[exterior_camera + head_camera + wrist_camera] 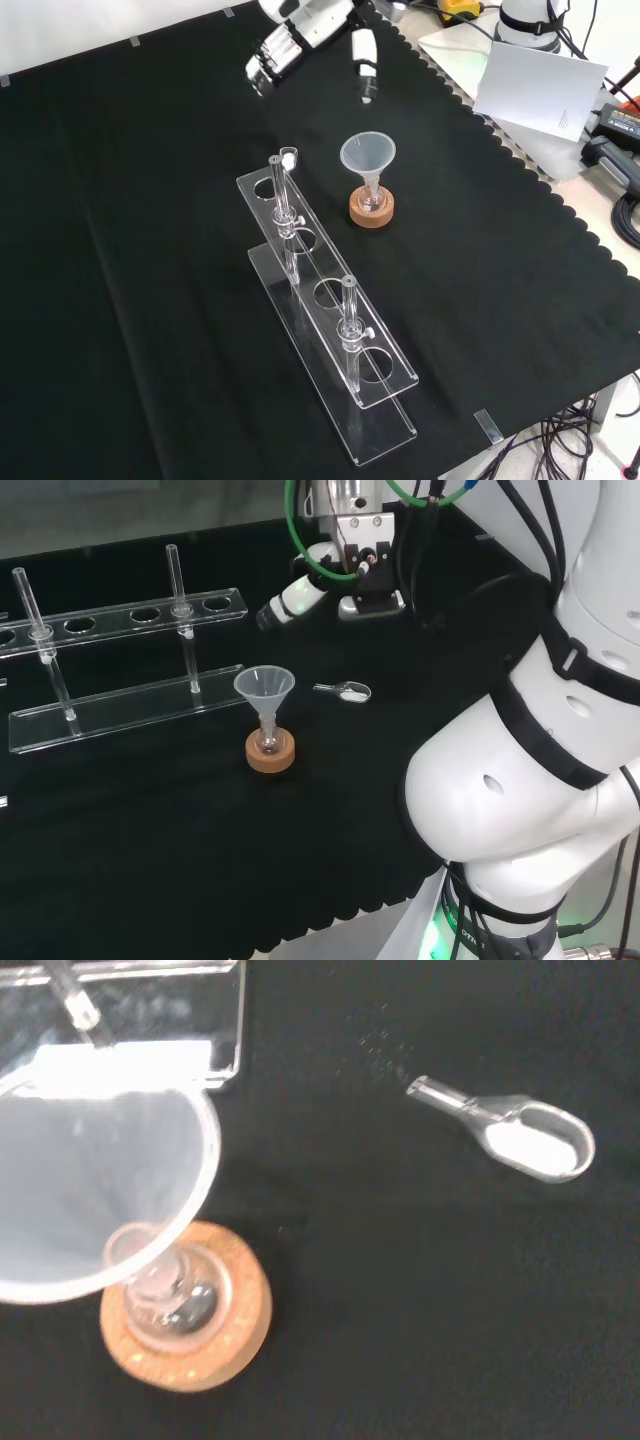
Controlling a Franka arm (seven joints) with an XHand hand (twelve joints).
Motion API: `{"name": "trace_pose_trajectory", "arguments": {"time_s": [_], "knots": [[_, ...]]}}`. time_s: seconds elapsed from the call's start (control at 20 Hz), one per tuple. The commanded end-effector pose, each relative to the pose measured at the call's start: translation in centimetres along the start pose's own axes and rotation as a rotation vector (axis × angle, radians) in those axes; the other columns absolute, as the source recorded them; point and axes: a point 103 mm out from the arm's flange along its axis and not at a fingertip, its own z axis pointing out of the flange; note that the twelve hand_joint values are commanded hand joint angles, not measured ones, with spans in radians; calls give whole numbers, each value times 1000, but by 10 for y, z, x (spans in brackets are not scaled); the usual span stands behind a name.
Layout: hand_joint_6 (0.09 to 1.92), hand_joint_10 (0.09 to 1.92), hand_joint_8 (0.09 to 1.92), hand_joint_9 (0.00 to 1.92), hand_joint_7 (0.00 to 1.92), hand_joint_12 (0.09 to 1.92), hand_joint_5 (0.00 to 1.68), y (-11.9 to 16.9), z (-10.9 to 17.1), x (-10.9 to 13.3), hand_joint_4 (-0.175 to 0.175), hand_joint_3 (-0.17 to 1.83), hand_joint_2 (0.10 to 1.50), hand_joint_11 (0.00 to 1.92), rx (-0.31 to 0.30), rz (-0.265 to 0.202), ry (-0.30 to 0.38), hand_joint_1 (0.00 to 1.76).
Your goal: Pick up the weighing funnel.
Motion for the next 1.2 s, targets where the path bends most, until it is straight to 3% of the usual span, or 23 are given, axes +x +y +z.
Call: {"name": "trace_pose_trajectory", "arguments": {"time_s": [0.05, 0.25, 0.55, 0.7, 0.8, 0.95, 1.1, 1.2], "knots": [[87, 87, 87, 0, 14, 87, 0, 7, -8, -35, -30, 27, 625, 0, 8, 24, -53, 400], [87, 87, 87, 0, 1, 87, 0, 14, 0, -68, -7, 18, 611, 0, 37, 41, -110, 391], [87, 87, 87, 0, 17, 87, 0, 29, 17, -105, -1, 20, 620, 0, -2, 75, -162, 429], [87, 87, 87, 0, 49, 87, 0, 38, 28, -115, -8, 23, 632, 22, -42, 113, -145, 467], [87, 87, 87, 7, 69, 137, 0, 42, 37, -116, -14, 16, 646, 24, -74, 140, -119, 491], [87, 87, 100, 24, 75, 454, 0, 50, 60, -106, -17, 2, 657, 3, -114, 196, -43, 522], [87, 87, 146, 42, 106, 552, 0, 58, 81, -95, -16, 2, 661, 0, -103, 229, -23, 543], [87, 113, 213, 91, 149, 670, 24, 60, 93, -88, -10, 5, 671, 0, -145, 234, -27, 572]]}}
